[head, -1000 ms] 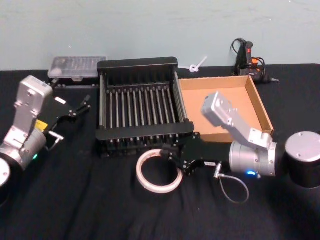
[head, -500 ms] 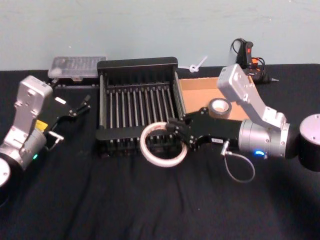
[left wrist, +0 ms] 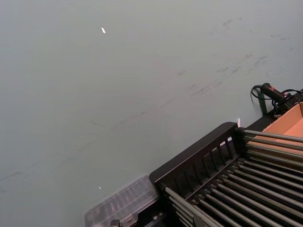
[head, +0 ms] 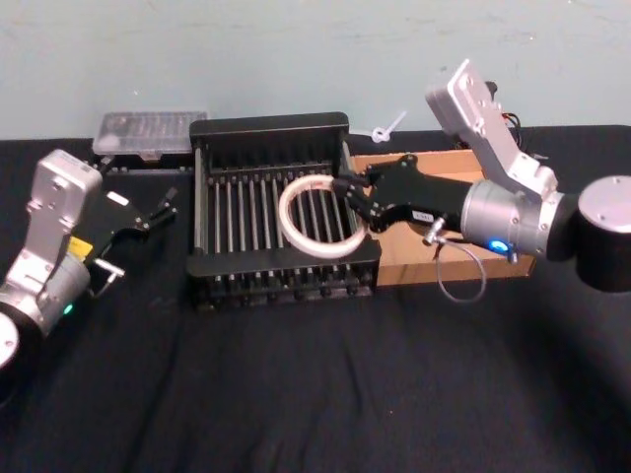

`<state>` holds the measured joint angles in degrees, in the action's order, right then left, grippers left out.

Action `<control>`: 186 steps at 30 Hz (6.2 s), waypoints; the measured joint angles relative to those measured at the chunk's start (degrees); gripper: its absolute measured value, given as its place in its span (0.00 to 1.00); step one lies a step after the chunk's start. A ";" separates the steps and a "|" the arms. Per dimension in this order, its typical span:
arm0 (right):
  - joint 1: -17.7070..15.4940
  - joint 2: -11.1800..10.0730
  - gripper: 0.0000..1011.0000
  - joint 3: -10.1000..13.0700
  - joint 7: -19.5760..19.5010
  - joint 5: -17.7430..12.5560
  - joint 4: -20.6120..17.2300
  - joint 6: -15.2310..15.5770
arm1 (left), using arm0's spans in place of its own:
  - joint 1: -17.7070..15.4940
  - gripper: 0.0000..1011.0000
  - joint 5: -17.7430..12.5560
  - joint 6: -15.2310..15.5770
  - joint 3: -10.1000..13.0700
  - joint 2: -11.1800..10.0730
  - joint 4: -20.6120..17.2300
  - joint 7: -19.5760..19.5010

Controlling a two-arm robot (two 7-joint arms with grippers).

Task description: Pick up the white tape and place it into the black box , Pick up the silver tape and place it into the brown box.

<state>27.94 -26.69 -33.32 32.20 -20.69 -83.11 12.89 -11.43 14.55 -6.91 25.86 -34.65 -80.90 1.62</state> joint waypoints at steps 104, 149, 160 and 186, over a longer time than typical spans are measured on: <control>13.43 15.99 0.99 -1.58 -6.36 10.40 25.37 4.58 | 0.00 0.99 0.00 0.00 0.00 0.00 0.00 0.00; -5.26 6.28 0.99 15.05 -16.37 9.73 5.22 0.00 | 0.00 0.99 0.00 0.00 0.00 0.00 0.00 0.00; -7.90 6.97 0.99 16.38 -21.78 14.70 5.73 -3.93 | 0.00 0.99 0.00 0.00 0.00 0.00 0.00 0.00; -8.46 8.68 0.99 15.94 -27.77 26.25 11.03 -9.58 | -0.01 0.99 0.00 0.00 0.00 0.00 0.00 0.00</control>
<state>19.48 -18.02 -17.38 4.43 5.56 -72.08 3.31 -11.43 14.55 -6.91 25.86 -34.65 -80.90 1.62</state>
